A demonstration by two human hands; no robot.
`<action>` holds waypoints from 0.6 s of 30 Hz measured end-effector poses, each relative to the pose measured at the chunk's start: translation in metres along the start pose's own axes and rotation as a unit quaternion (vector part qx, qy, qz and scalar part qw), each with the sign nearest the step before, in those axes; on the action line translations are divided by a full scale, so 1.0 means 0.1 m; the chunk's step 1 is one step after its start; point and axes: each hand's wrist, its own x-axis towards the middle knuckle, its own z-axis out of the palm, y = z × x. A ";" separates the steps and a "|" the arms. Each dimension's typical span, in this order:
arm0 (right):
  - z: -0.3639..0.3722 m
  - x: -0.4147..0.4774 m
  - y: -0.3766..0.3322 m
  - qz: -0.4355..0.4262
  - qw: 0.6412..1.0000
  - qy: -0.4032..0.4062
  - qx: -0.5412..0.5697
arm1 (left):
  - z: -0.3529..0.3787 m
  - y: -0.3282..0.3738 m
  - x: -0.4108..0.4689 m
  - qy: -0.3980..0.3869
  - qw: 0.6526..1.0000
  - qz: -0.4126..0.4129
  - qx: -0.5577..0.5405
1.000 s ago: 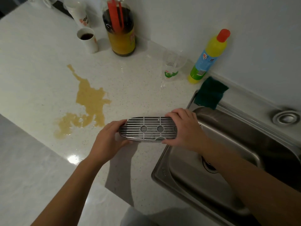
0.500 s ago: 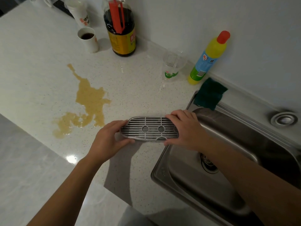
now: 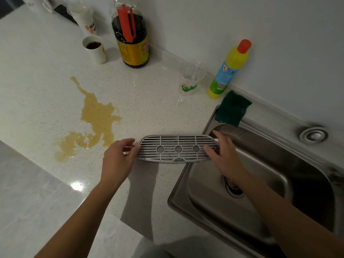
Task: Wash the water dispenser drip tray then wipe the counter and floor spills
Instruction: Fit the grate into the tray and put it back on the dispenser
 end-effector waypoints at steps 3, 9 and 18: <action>0.06 0.00 0.02 0.044 0.993 -0.028 0.106 | 0.03 0.02 -0.01 -0.010 1.000 -0.018 0.022; 0.00 0.00 0.02 0.126 0.979 -0.025 0.161 | 0.04 0.06 -0.02 -0.011 0.996 -0.081 0.024; 0.02 -0.15 0.02 0.204 0.938 -0.031 0.279 | 0.15 0.11 -0.12 -0.014 0.997 -0.055 0.047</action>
